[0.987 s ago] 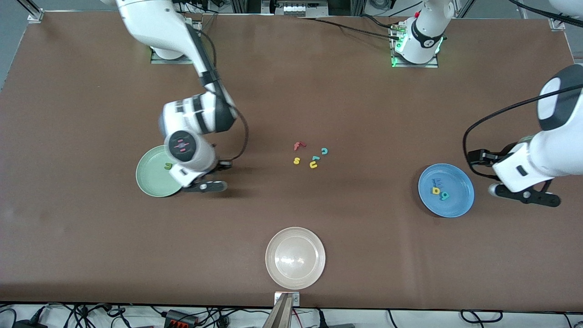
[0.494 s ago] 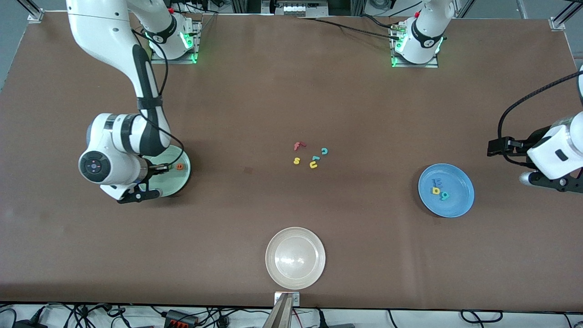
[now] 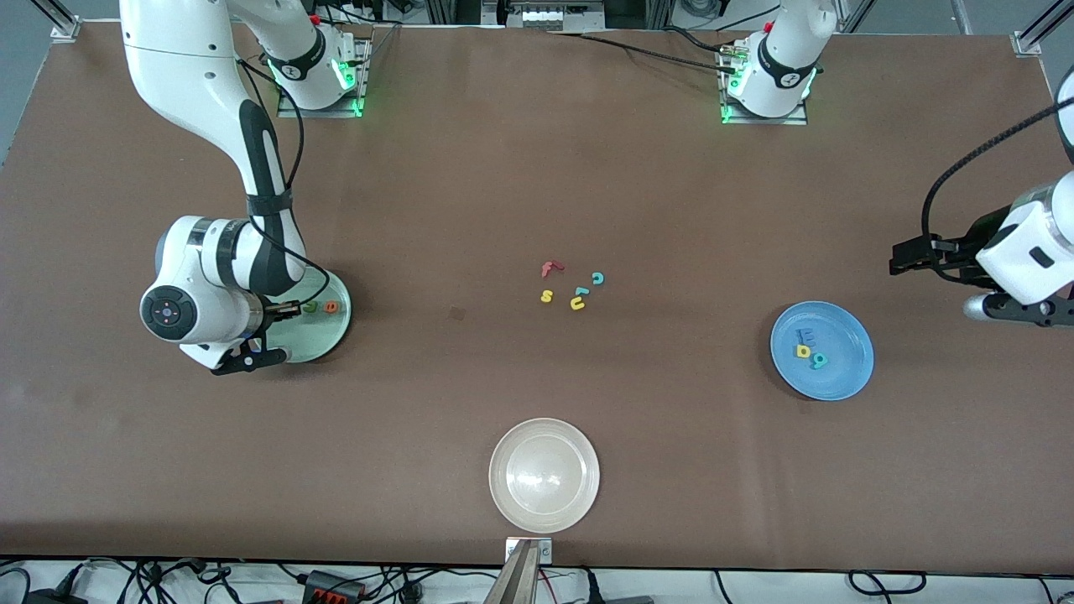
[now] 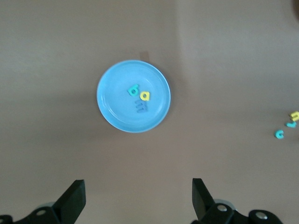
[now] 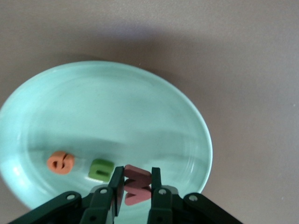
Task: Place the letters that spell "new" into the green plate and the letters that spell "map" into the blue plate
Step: 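Release the pink w on the green plate while the left gripper withdraws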
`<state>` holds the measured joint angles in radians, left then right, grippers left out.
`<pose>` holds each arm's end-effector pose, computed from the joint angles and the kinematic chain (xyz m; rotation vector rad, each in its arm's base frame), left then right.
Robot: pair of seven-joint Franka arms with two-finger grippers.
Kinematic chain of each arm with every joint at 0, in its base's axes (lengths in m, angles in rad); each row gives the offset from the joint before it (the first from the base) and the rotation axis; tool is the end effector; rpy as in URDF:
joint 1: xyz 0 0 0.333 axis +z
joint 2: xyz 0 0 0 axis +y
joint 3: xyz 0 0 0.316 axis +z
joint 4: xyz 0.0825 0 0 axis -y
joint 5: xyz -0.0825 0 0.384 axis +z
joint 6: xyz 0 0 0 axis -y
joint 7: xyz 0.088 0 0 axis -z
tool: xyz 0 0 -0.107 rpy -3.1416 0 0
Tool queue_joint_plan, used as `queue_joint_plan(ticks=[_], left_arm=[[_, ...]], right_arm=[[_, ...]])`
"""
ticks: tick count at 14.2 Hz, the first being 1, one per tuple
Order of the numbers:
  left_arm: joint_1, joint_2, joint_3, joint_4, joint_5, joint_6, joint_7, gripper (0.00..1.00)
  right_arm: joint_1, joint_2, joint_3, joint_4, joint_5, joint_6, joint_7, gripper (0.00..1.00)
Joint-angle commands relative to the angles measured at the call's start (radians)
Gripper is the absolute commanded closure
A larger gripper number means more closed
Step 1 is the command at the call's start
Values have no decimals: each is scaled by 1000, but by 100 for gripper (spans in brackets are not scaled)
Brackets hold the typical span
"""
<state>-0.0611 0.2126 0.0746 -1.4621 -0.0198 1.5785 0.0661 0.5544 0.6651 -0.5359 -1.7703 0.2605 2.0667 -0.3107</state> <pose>0.6150 0.0017 0.5521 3.1292 -0.0820 -0.1494 0.6263 0.0465 0.2086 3.0116 0.3398 -0.4193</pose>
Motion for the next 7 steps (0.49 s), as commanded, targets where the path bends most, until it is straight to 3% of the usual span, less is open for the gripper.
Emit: queue_joint_plan(ticks=[1,2,3,5,7], left_arm=[[-57,-250,62,-303,-14,221,3,0],[-57,-318,62,-392,-12,295,4,0],[-56,-337,56,-417,-11,316,3,0],[-37,-335,7,-414,-5,313,-2,0],[-6,-337,-16,-414,-5,310,0,0]], right_arm=[[-18,14,8,-6,3,33,-33,91],[-18,16,8,-6,8,33,-30,87],[-19,18,8,-6,8,33,-25,81],[-19,22,8,-2,16,30,-18,0],[-16,2,5,5,16,18,-16,0]])
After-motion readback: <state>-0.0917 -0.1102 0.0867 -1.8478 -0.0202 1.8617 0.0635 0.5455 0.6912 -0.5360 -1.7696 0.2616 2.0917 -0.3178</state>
